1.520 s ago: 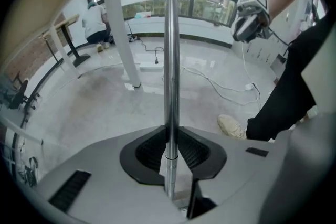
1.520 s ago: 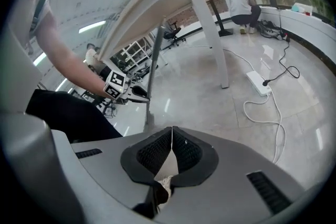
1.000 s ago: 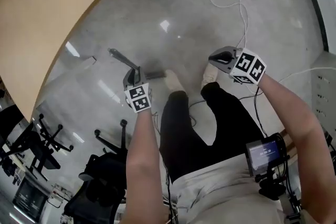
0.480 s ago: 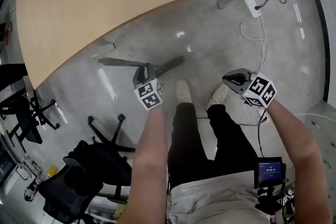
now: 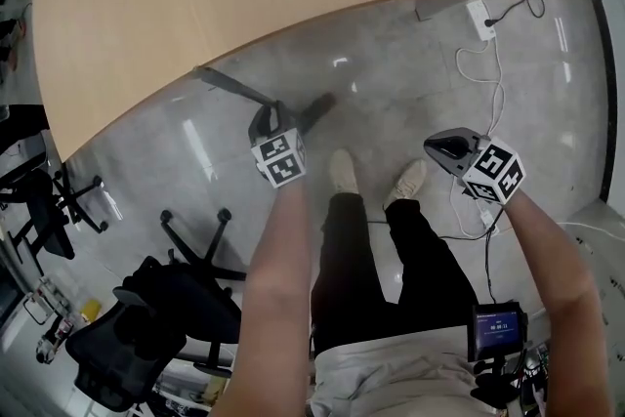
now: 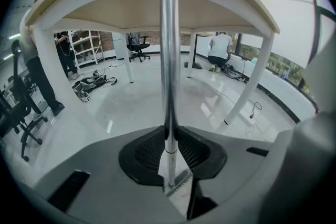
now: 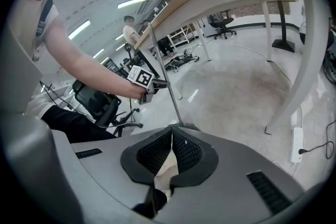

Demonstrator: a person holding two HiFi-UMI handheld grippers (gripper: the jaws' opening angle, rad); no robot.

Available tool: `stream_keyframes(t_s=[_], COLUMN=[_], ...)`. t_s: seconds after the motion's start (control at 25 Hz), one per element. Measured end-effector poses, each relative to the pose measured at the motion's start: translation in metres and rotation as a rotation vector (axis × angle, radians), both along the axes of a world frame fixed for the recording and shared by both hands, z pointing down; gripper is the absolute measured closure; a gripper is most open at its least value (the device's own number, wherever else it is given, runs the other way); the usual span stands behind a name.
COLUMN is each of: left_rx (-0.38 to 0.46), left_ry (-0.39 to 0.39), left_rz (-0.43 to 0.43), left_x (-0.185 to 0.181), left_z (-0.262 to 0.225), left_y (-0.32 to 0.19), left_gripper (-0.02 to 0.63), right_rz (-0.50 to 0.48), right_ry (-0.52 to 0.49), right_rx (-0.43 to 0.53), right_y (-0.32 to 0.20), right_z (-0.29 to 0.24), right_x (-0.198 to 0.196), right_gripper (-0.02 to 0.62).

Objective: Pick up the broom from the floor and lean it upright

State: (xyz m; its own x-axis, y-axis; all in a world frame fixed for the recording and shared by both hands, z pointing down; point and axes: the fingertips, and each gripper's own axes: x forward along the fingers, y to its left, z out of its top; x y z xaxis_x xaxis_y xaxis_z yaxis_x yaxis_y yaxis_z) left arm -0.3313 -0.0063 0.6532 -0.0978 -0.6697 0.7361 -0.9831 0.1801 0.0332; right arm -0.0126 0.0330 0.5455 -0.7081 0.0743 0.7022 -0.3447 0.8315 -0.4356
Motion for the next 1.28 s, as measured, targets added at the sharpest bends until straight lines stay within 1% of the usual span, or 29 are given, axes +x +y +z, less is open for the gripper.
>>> stream_keyframes(t_s=[0.16, 0.32, 0.44, 0.6, 0.72, 0.84, 1.0, 1.08, 1.16, 1.2, 1.28], left_rx=[-0.006, -0.009, -0.012, -0.016, -0.012, -0.027, -0.068, -0.049, -0.024, -0.013, 0.028], left_ry=[-0.001, 0.003, -0.004, -0.01, -0.001, 0.005, -0.009, 0.001, 0.013, 0.024, 0.077], left_rz=[-0.002, 0.009, 0.01, 0.024, 0.008, -0.002, 0.002, -0.028, -0.064, -0.075, -0.087], left_x=[-0.001, 0.0, 0.002, 0.008, 0.004, -0.002, -0.018, -0.022, -0.021, -0.018, -0.005], left_z=[-0.001, 0.0, -0.001, -0.003, -0.008, -0.018, -0.043, -0.064, -0.088, -0.101, -0.124], left_y=[-0.002, -0.006, -0.009, -0.009, -0.002, 0.023, 0.081, 0.102, 0.125, 0.139, 0.159], left_gripper=[0.529, 0.487, 0.468, 0.454, 0.448, 0.442, 0.443, 0.469, 0.53, 0.547, 0.567], right_rz=[0.021, 0.029, 0.031, 0.022, 0.003, -0.005, 0.021, 0.021, 0.023, 0.028, 0.025], right_ry=[0.009, 0.016, 0.015, 0.019, 0.024, 0.038, 0.023, 0.008, -0.005, -0.013, -0.025], right_rx=[-0.003, -0.005, -0.006, -0.01, -0.007, -0.002, -0.008, 0.007, 0.013, 0.002, -0.016], right_y=[0.0, 0.004, 0.006, 0.007, 0.009, 0.012, 0.022, 0.015, 0.011, 0.016, 0.026], right_z=[0.001, 0.004, 0.007, 0.009, 0.009, 0.009, 0.005, -0.003, -0.013, -0.018, -0.028], right_x=[0.009, 0.012, 0.014, 0.017, 0.018, 0.023, 0.026, 0.031, 0.039, 0.042, 0.049], right_gripper=[0.578, 0.578, 0.578, 0.578, 0.578, 0.578, 0.578, 0.578, 0.578, 0.578, 0.578])
